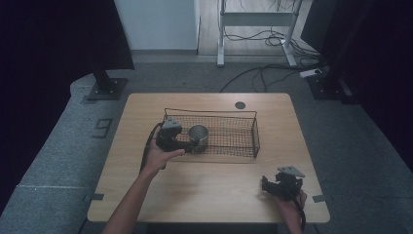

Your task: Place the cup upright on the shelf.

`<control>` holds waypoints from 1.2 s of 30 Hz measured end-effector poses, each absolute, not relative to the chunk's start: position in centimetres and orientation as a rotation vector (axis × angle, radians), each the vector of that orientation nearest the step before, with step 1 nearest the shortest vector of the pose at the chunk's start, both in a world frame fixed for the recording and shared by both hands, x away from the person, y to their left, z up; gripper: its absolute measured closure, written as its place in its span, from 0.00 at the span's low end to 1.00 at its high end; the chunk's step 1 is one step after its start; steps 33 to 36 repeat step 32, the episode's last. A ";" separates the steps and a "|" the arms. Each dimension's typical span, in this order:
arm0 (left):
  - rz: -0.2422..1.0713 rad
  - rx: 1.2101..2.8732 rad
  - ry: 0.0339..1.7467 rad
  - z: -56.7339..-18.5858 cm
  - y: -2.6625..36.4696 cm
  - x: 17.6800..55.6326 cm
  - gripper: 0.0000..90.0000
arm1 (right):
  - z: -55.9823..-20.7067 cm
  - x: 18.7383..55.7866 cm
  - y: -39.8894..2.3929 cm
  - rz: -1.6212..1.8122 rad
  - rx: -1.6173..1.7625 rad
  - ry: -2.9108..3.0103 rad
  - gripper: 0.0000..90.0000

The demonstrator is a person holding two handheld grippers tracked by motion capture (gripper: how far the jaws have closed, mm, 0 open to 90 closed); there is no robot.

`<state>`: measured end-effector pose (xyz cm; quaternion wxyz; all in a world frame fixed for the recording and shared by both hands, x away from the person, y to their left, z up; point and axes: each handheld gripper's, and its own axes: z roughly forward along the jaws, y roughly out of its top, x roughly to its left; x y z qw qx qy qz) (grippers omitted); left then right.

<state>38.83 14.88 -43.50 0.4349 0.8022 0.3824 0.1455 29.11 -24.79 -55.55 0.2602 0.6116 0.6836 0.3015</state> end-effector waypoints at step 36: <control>0.261 1.984 0.974 -49.6 20.2 31.6 0.14 | -55.5 29.1 -24.8 0.817 1.657 1.852 0.09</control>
